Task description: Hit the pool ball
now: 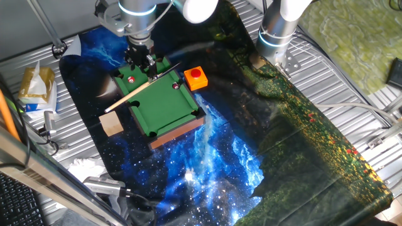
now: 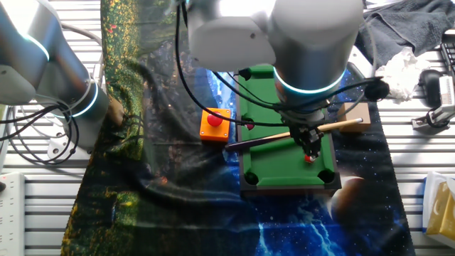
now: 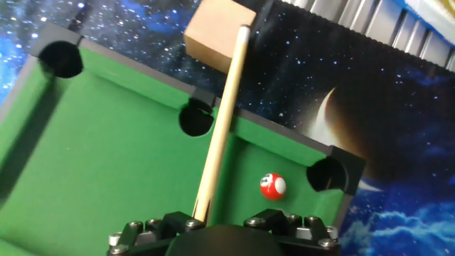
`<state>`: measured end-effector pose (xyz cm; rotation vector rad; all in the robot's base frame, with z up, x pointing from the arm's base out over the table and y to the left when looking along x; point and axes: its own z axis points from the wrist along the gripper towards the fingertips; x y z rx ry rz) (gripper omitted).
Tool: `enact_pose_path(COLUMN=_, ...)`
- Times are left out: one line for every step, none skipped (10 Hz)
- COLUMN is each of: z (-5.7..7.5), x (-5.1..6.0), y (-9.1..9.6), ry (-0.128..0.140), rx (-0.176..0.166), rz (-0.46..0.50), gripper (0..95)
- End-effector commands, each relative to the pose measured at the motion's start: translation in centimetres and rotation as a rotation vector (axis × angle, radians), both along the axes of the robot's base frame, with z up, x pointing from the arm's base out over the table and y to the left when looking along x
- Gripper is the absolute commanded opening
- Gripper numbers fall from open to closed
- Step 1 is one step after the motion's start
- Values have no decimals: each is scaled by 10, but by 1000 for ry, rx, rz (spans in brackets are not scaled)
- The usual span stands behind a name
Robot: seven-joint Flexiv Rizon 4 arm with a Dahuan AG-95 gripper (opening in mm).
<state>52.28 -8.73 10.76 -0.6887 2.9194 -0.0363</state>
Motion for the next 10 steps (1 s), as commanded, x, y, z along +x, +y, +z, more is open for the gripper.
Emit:
enact_pose_path(z=-4, x=-2, y=0, ry=-4, rx=-2, rz=-8, gripper=760)
enact_pose_path(z=-9, x=-2, y=1, ry=-3, rx=-1, rz=-14, gripper=760)
enact_pose_path(z=-11, x=-1, y=2, ry=-2, rx=-1, rz=-26, gripper=760)
enact_pose_path(z=-14, x=-2, y=4, ry=-1, rx=1, rz=-34, gripper=760)
enact_pose_path(z=-15, x=-2, y=4, ry=-1, rx=4, rz=-44, gripper=760)
enact_pose_path(z=-17, x=-3, y=5, ry=-1, rx=5, rz=-53, gripper=760)
enact_pose_path(z=-19, x=-3, y=5, ry=0, rx=7, rz=-62, gripper=760)
enact_pose_path(z=-19, x=-3, y=5, ry=0, rx=8, rz=-70, gripper=760)
enact_pose_path(z=-21, x=-4, y=6, ry=1, rx=9, rz=-81, gripper=760)
enact_pose_path(z=-25, x=-4, y=7, ry=1, rx=12, rz=-95, gripper=760)
